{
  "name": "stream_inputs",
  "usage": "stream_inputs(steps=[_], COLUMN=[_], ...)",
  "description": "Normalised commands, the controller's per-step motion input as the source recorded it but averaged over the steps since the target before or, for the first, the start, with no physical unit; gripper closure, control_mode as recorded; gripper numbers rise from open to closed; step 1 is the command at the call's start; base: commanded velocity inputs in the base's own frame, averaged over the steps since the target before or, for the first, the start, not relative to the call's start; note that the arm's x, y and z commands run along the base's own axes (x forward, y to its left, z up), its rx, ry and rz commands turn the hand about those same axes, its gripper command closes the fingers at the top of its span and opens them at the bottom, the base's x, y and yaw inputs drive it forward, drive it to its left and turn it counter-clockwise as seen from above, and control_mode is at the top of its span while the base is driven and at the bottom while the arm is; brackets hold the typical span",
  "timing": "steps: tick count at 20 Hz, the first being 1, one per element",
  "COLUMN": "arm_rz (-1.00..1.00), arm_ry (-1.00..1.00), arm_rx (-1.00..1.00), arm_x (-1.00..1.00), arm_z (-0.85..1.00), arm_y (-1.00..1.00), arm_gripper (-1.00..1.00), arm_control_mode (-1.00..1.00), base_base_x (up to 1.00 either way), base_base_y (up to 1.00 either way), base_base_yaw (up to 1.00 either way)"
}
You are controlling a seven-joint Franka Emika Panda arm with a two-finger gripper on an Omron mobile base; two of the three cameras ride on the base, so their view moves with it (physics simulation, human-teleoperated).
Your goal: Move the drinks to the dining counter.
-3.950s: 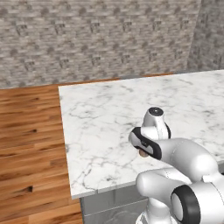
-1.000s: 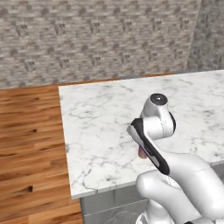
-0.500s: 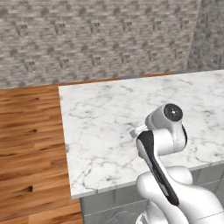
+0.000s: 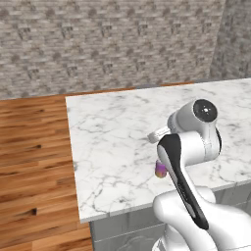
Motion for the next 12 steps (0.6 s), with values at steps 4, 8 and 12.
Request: stream_inputs(steps=[4, 8, 12], arm_rz=[0.0, 0.0, 0.0], arm_ry=[0.05, 0.06, 0.0], arm_rx=[0.07, 0.14, 0.09], arm_x=[-0.52, -0.44, -0.44], arm_z=[0.22, 0.01, 0.0], arm_y=[0.04, 0.0, 0.02], arm_gripper=[-1.0, -1.0, -1.0], arm_control_mode=[-1.0, -1.0, 1.0], base_base_x=[0.0, 0.0, -0.5], base_base_y=[0.0, 0.0, 0.16], base_base_yaw=[0.0, 0.0, 0.0])
